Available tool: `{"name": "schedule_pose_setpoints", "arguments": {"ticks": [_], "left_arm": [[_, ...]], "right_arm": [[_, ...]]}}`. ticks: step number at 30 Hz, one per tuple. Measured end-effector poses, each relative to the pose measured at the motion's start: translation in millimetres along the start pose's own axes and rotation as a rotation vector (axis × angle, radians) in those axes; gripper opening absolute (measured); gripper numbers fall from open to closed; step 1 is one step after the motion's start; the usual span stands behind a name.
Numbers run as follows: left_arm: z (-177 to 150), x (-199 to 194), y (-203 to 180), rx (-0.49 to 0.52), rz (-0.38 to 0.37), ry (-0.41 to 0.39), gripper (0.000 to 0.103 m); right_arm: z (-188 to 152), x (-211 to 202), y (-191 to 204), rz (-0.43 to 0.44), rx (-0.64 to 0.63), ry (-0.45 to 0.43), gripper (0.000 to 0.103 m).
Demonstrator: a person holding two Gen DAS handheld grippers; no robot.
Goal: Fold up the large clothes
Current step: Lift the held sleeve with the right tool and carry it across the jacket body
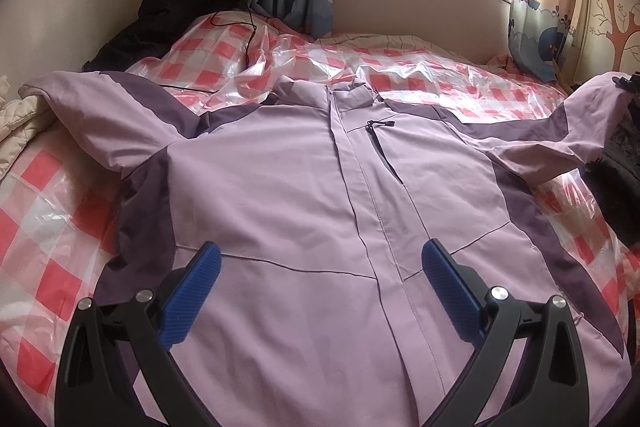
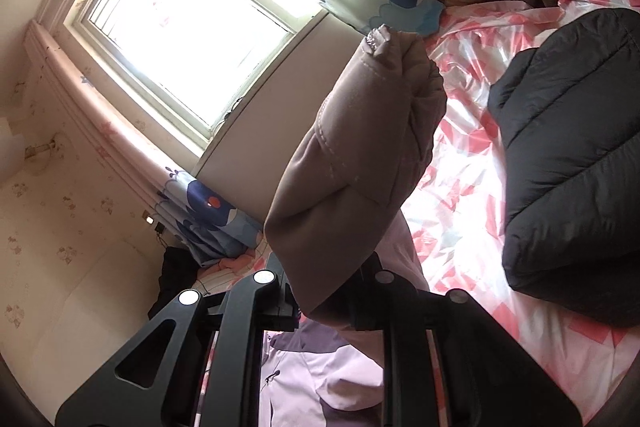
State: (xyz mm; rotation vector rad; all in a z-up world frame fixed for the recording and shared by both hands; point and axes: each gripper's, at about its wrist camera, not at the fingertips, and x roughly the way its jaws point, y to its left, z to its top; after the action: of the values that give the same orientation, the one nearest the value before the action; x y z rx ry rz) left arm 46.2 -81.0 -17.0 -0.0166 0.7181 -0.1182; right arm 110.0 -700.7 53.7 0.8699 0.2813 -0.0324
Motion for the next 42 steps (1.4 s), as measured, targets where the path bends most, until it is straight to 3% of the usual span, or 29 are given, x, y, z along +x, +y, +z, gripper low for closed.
{"name": "schedule_pose_setpoints", "arguments": {"ticks": [5, 14, 23, 32, 42], "left_arm": [[-1.9, 0.0, 23.1, -0.058, -0.014, 0.038, 0.096], [-4.1, -6.5, 65.8, -0.138, 0.038, 0.046, 0.096], [-4.3, -14.3, 89.5, -0.19, 0.054, 0.044, 0.096], [-7.9, -21.4, 126.1, -0.288, 0.06, 0.062, 0.096], [-11.4, -32.4, 167.0, -0.397, 0.072, 0.06, 0.096]], "right_arm": [[-3.0, 15.6, 58.4, 0.037, -0.082, 0.011, 0.016], [-28.3, 47.1, 158.5, 0.12, -0.194, 0.046, 0.016], [-76.1, 74.2, 242.7, 0.206, -0.26, 0.104, 0.016], [-176.4, 116.2, 327.4, 0.297, -0.391, 0.239, 0.016], [-337.4, 178.6, 360.4, 0.284, -0.544, 0.451, 0.016]]}}
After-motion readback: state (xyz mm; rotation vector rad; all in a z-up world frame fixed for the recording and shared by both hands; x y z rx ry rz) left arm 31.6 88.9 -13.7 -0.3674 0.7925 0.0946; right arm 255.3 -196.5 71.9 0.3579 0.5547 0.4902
